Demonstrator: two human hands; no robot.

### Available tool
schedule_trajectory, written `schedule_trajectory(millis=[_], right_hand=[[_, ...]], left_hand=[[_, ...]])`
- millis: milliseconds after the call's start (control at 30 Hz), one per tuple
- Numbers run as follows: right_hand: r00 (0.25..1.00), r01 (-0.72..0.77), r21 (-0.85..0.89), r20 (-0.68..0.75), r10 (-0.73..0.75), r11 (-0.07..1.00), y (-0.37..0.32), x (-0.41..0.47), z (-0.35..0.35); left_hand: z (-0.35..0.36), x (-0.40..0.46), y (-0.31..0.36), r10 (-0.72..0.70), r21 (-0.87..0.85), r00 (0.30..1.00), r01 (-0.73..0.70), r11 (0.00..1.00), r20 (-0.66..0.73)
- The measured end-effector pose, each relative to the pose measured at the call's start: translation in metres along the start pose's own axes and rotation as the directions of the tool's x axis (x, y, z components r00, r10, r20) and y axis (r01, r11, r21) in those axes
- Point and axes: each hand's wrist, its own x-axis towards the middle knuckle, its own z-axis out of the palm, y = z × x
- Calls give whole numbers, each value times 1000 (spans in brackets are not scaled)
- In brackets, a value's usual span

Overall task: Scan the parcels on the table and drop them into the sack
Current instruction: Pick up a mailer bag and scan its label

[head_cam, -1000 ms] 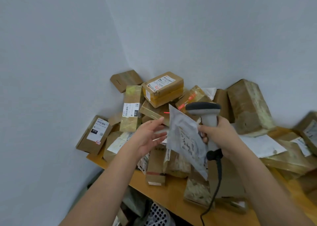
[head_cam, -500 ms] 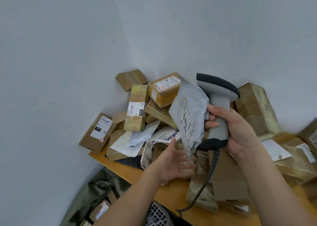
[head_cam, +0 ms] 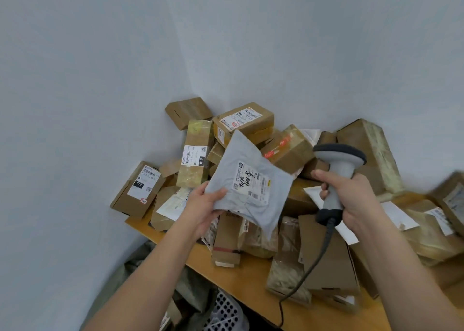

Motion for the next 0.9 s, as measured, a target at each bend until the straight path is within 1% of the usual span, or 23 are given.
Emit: schedule_trajectory(millis=[100, 167, 233, 333, 433, 533, 600, 667, 767, 800, 833, 867, 900], right_hand=[[997, 18, -66, 81, -13, 998, 4, -4, 5], [992, 22, -162, 126, -2, 987, 6, -10, 13], [988, 26, -257, 156, 15, 966, 6, -16, 20], [983, 22, -314, 180, 37, 949, 10, -18, 26], [980, -23, -321, 182, 85, 947, 16, -19, 30], [978, -84, -190, 175, 118, 978, 22, -20, 32], [980, -125, -69, 148, 134, 990, 22, -20, 32], [980, -163, 46, 123, 156, 986, 21, -19, 31], [978, -199, 190, 106, 181, 961, 20, -14, 30], [975, -215, 247, 112, 192, 945, 20, -13, 29], [970, -236, 308, 128, 206, 922, 20, -11, 28], [965, -258, 371, 150, 217, 892, 20, -11, 29], [960, -277, 438, 172, 223, 855, 20, -12, 30]], left_hand=[[7, -6, 16, 65, 210, 997, -72, 975, 41], [14, -11, 26, 72, 313, 990, -108, 944, 125], [18, -15, 33, 81, 377, 972, -162, 912, 222], [23, -19, 38, 123, 362, 956, -218, 906, 268], [23, -22, 40, 123, 259, 955, -195, 946, 270], [14, -19, 36, 103, 190, 965, -151, 970, 243], [4, -19, 32, 43, 216, 975, -91, 972, 218], [-10, -19, 25, -56, 306, 979, -8, 952, 198], [-31, -17, 9, -163, 517, 977, 70, 853, 137], [-35, -19, 4, -184, 517, 978, 109, 849, 96], [-38, -19, -1, -197, 453, 979, 149, 879, 60], [-40, -19, -8, -210, 327, 977, 186, 926, 40], [-39, -22, -15, -227, 178, 972, 215, 960, 54]])
